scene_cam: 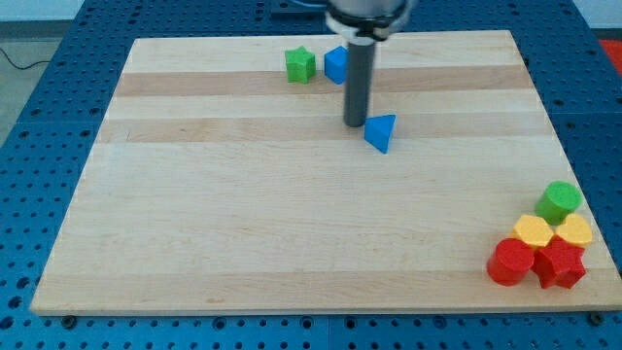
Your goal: Move the blue triangle close to the yellow hexagon
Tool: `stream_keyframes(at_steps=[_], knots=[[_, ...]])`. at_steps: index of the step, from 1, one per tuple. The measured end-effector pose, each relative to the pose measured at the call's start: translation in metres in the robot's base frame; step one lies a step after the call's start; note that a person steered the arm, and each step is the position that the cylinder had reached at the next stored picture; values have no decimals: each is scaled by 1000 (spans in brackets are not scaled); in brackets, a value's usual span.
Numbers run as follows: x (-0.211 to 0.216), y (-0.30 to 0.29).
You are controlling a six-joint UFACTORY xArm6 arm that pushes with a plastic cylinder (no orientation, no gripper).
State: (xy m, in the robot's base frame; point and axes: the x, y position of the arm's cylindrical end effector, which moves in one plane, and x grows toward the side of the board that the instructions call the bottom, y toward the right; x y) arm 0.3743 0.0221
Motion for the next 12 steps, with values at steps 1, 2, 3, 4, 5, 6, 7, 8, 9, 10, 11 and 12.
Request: stream_keyframes(at_steps=[1,2,3,4,5,6,7,8,9,10,11,12], knots=[[12,-10],[34,41],[47,74],[38,42],[1,33],[5,62],[47,80],[82,88],[66,68],[31,56],[23,80],[48,107]])
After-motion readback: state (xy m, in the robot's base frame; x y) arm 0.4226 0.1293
